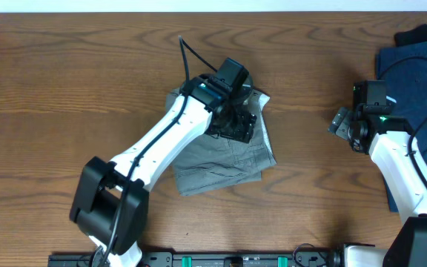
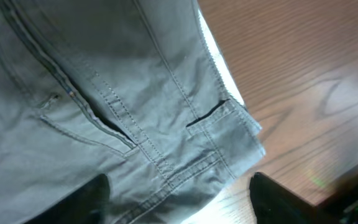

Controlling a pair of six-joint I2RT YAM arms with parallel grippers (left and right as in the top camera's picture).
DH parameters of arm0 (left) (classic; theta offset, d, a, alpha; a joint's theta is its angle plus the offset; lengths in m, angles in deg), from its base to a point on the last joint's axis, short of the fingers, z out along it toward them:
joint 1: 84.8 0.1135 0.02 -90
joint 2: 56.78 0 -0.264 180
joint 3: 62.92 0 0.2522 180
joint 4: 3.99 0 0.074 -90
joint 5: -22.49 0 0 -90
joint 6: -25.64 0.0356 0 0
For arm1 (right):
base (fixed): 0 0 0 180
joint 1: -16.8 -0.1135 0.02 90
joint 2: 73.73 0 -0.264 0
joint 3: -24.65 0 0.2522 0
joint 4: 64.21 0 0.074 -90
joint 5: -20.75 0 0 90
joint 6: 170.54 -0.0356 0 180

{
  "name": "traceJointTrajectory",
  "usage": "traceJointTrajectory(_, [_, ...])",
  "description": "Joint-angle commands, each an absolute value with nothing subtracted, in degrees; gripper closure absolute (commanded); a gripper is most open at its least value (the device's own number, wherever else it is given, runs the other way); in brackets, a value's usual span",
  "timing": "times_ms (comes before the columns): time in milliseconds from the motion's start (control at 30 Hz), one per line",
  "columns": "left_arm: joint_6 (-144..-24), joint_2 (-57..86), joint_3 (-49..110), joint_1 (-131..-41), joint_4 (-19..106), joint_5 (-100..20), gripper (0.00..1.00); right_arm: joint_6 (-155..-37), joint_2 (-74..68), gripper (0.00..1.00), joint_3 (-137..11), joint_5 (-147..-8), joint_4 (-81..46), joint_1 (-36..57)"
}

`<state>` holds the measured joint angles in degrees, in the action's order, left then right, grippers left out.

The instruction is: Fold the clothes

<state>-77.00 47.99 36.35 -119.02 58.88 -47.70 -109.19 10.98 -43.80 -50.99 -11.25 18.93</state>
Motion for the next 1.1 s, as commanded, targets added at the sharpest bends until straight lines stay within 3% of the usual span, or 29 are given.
traceJointTrajectory(0, [-76.9,45.0,36.7,-117.5,58.7,-48.1,0.49,-108.8,10.6,0.01,-44.6,-50.0,-11.2,19.1])
traceJointTrajectory(100, [-77.0,45.9,36.7,-116.3,58.0,-51.5,0.81,-108.8,10.6,0.01,-44.6,-50.0,-11.2,19.1])
traceJointTrajectory(200, [-77.2,47.8,36.6,-116.0,55.9,-51.7,0.9,-108.8,10.6,0.01,-44.6,-50.0,-11.2,19.1])
traceJointTrajectory(1067, [-83.6,68.2,36.6,-116.0,31.3,-51.8,0.94,-108.8,10.6,0.01,-44.6,-50.0,-11.2,19.1])
